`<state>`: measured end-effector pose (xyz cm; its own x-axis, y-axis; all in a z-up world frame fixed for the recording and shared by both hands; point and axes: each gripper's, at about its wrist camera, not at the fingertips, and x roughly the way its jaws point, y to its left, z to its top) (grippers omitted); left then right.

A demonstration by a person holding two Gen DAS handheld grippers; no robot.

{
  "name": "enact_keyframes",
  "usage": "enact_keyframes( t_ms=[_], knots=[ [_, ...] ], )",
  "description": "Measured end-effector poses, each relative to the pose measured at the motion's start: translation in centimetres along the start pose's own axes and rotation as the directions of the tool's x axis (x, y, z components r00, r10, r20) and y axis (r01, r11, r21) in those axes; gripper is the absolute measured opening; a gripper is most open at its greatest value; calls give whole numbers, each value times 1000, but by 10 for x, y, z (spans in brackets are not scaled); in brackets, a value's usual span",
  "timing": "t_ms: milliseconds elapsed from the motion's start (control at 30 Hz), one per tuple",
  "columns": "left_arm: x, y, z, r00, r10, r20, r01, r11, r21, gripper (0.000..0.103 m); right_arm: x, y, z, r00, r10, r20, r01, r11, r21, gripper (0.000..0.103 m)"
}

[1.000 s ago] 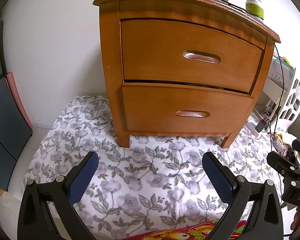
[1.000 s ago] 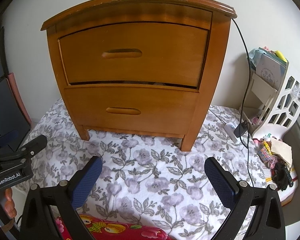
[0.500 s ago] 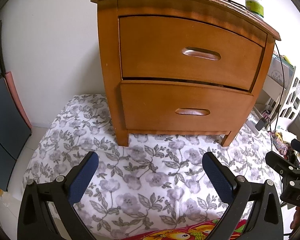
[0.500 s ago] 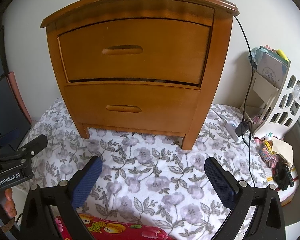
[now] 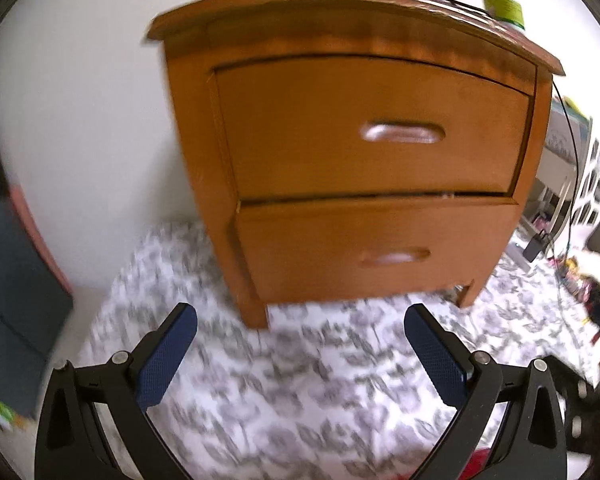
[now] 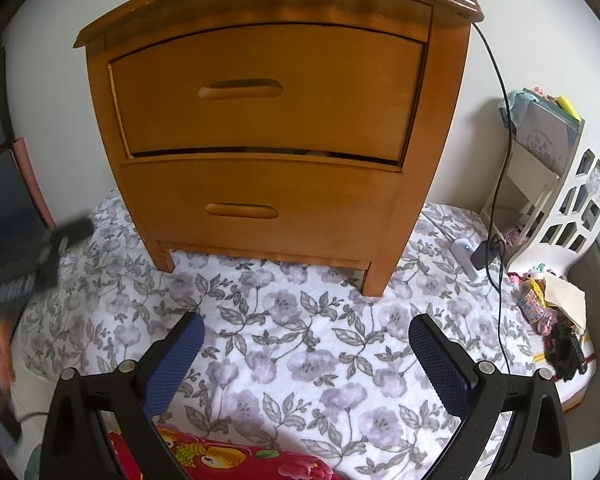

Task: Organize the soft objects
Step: 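Hook the lower drawer's handle with the left gripper and pull outward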

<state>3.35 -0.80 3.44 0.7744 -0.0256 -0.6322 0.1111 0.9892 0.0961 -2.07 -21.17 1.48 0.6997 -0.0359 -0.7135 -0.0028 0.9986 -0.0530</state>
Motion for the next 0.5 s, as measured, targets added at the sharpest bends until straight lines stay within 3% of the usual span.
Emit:
enact_keyframes(
  t_ms=[100,267,333,500],
  knots=[
    [21,-13,23,999,-32,-12,33,992,118,103,3,0,-1,1000,2,-9,-2,1000,-4,103],
    [57,-41,47,997,-44,-57,61,942,329,103,10,-4,-3,1000,3,-26,-3,1000,-2,103],
    [71,-51,56,994,-73,-84,100,921,377,103,14,-6,-3,999,2,-37,-2,1000,1,103],
    [102,-69,70,989,-67,-133,123,875,468,102,28,-10,-7,997,10,-72,-10,1000,1,103]
  ],
)
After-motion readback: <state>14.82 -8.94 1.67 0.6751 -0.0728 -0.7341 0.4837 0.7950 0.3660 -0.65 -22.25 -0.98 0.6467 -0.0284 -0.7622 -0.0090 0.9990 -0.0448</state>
